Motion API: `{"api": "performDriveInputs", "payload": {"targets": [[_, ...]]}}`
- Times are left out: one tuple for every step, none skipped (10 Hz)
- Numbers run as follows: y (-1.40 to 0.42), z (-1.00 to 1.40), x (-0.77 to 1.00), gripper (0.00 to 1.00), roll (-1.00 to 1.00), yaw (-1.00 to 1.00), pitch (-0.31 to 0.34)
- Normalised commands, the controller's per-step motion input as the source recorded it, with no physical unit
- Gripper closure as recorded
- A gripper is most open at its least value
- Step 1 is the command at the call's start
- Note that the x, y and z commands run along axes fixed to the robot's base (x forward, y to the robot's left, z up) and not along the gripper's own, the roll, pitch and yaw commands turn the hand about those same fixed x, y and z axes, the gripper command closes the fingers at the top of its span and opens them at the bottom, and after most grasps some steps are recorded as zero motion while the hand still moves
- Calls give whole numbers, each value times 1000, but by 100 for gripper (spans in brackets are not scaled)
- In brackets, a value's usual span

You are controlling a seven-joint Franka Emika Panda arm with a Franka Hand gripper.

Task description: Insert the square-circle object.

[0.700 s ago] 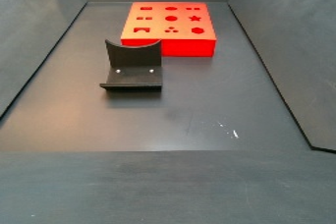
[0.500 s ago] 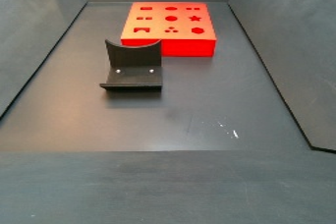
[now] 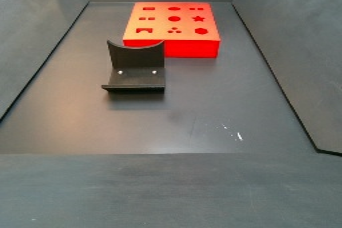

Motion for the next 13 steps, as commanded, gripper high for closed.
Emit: {"api": "performDriveInputs", "payload": {"targets": [[-66, 0, 0, 100, -236, -889, -156], [-66, 0, 0, 100, -233, -889, -156], [-66, 0, 0, 100, -226, -897, -150], [-51, -69, 0, 100, -141, -983, -117], [0, -251, 0, 100, -16, -1000, -51], [0, -297, 0, 100, 0, -1000, -20], [0, -277, 0, 100, 0, -1000, -11], [0, -274, 0, 100, 0, -1000, -10], [0, -266, 0, 100, 0, -1000, -10], [0, -197, 0, 100, 54, -1000, -9], [0, -226, 0, 100, 84, -1000, -6], [0, -226, 0, 100, 83, -1000, -4], [0, -229, 0, 100, 77, -1000, -6]]}}
